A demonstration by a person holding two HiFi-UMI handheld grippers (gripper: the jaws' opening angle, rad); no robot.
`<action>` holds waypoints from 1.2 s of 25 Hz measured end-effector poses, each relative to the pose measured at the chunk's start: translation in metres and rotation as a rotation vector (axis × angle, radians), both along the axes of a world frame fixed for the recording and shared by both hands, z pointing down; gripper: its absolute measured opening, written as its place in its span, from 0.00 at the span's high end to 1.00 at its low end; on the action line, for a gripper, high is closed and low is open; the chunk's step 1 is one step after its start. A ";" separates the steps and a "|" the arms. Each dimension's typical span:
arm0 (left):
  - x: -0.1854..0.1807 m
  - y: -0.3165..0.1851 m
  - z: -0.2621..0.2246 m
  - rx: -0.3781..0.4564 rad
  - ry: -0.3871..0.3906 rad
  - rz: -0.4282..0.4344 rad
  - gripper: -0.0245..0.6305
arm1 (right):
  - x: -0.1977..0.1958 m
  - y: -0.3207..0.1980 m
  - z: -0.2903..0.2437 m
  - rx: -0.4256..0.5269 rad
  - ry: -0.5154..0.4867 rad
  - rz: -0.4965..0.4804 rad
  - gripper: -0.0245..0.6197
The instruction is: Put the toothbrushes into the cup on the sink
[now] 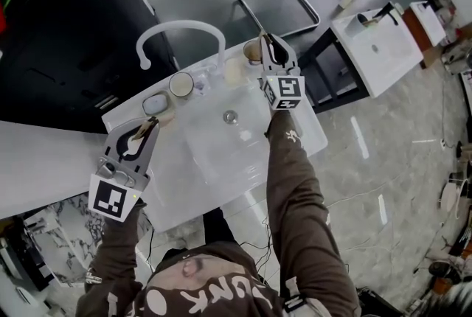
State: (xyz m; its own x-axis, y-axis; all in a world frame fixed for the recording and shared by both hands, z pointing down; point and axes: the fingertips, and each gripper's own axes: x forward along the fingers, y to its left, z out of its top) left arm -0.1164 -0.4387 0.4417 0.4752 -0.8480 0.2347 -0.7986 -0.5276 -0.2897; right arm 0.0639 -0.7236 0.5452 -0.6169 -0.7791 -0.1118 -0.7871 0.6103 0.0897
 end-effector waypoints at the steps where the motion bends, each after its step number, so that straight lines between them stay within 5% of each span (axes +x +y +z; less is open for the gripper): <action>1: -0.002 -0.005 0.000 0.002 -0.003 -0.001 0.94 | 0.000 0.002 -0.004 0.009 0.000 -0.009 0.84; 5: -0.009 -0.027 0.001 0.028 -0.014 0.002 0.94 | -0.001 0.016 -0.027 0.058 -0.002 -0.040 0.73; 19: -0.009 -0.118 0.080 0.060 -0.058 0.053 0.94 | 0.007 0.090 -0.123 0.266 -0.053 -0.121 0.73; 30: -0.010 -0.138 0.128 0.008 -0.041 0.035 0.94 | 0.020 0.136 -0.124 0.242 -0.088 -0.113 0.74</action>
State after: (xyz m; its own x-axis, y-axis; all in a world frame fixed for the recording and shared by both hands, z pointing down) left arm -0.1259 -0.5772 0.5697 0.4947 -0.8331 0.2475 -0.7672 -0.5524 -0.3259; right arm 0.0842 -0.5873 0.4216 -0.6781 -0.6497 -0.3436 -0.7263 0.6640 0.1778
